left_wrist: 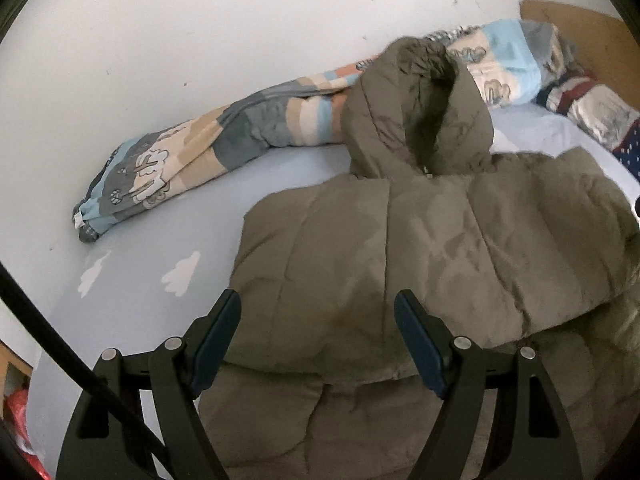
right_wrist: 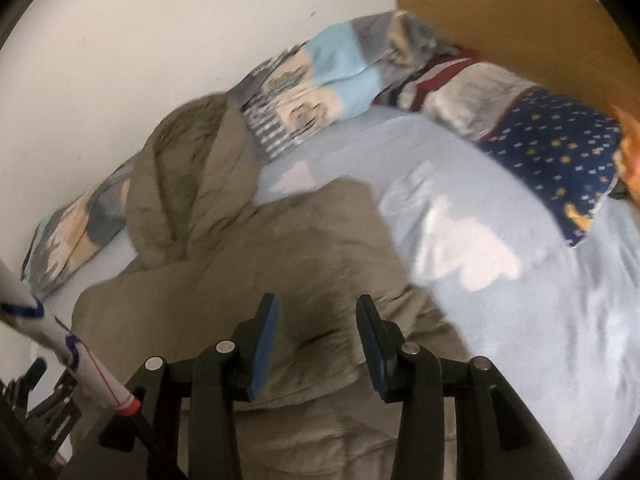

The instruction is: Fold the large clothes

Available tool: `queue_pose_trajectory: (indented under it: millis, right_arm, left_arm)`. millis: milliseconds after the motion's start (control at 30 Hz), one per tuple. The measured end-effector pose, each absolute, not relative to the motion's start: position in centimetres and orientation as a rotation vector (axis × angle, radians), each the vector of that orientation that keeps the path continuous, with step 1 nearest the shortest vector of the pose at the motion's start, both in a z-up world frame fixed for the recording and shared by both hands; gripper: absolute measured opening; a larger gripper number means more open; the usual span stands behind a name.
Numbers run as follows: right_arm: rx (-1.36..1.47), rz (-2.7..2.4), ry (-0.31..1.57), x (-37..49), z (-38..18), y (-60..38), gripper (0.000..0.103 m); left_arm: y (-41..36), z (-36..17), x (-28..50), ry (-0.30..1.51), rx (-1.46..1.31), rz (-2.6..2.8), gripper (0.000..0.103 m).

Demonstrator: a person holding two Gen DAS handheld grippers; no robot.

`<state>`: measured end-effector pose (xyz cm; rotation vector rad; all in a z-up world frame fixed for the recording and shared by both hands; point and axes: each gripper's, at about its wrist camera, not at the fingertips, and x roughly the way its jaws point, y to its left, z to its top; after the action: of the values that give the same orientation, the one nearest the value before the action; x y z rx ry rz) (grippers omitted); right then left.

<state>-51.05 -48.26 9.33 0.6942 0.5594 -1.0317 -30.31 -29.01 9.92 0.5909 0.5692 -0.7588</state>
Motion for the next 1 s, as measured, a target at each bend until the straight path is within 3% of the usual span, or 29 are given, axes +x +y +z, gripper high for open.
queue_pose_trajectory:
  millis: [267, 433, 633, 1000]
  right_arm:
    - [0.743, -1.014, 0.652, -49.7, 6.0, -49.7, 0.044]
    - [0.774, -1.000, 0.682, -49.6, 4.5, -50.5, 0.044]
    - [0.866, -0.951, 0.713, -50.0, 2.2, -51.9, 0.053]
    - [0.820, -0.977, 0.687, -50.3, 5.5, -50.8, 0.056]
  left_arm:
    - [-29.7, 8.1, -29.2, 0.637, 0.591, -0.770, 0.079]
    - [-29.8, 7.4, -28.9, 0.650, 0.590, -0.767, 0.085]
    - [-29.6, 6.6, -27.3, 0.745, 0.534, -0.777, 0.090]
    - [-28.3, 9.3, -27.3, 0.738, 0.475, -0.762, 0.090]
